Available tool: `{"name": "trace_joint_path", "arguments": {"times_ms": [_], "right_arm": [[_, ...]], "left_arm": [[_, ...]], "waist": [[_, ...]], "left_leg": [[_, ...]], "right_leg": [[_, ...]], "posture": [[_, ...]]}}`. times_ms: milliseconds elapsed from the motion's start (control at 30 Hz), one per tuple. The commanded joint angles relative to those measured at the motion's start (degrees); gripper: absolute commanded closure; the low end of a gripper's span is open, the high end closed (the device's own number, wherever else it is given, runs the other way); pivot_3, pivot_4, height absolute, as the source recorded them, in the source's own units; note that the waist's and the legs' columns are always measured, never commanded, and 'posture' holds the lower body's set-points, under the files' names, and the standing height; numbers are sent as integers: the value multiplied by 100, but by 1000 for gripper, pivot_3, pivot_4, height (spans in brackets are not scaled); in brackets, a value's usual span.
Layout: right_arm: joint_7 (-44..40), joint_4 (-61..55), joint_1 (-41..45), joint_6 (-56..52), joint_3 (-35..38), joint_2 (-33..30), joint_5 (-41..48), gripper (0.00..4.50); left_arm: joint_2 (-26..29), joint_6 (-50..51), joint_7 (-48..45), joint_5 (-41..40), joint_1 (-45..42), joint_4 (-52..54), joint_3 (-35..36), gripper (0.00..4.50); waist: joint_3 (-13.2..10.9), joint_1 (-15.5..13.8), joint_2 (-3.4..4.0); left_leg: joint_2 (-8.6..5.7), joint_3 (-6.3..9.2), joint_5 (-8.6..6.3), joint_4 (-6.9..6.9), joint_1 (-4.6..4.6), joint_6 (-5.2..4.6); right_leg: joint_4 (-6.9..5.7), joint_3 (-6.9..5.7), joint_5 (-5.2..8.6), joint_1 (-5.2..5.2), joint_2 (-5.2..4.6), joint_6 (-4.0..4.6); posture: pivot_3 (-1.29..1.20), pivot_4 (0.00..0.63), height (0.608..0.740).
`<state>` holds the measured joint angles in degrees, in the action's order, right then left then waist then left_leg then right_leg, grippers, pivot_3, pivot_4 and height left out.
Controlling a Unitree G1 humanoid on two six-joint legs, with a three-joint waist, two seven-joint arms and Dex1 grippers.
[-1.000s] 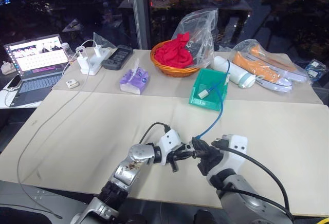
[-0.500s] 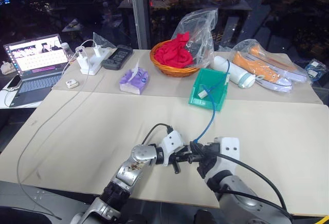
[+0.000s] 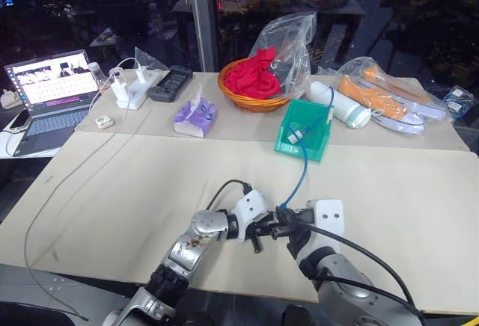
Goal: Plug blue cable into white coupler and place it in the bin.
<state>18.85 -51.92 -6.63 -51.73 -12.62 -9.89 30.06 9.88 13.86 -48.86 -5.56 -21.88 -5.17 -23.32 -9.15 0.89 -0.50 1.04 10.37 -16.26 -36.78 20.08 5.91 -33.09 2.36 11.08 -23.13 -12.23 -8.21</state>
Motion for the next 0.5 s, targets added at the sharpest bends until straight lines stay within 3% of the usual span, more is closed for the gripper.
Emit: {"name": "trace_joint_path", "arguments": {"times_ms": [33,500], "right_arm": [[-55,-15,-39,-136,25,29,-174,4500],[-167,110,11,-772,-792,-540,-1244,4500]], "left_arm": [[-19,42,-25,-21,92,137,-99,3836],[22,217,0,-81,74,351,-71,3836]], "waist": [[0,0,0],[25,-1,2]], "left_leg": [[0,0,0,0,0,0],[0,0,0,0,-1,0]], "right_leg": [[0,0,0,0,0,0],[0,0,3,1,0,-3]], "posture": [[0,150,740],[0,150,740]]}}
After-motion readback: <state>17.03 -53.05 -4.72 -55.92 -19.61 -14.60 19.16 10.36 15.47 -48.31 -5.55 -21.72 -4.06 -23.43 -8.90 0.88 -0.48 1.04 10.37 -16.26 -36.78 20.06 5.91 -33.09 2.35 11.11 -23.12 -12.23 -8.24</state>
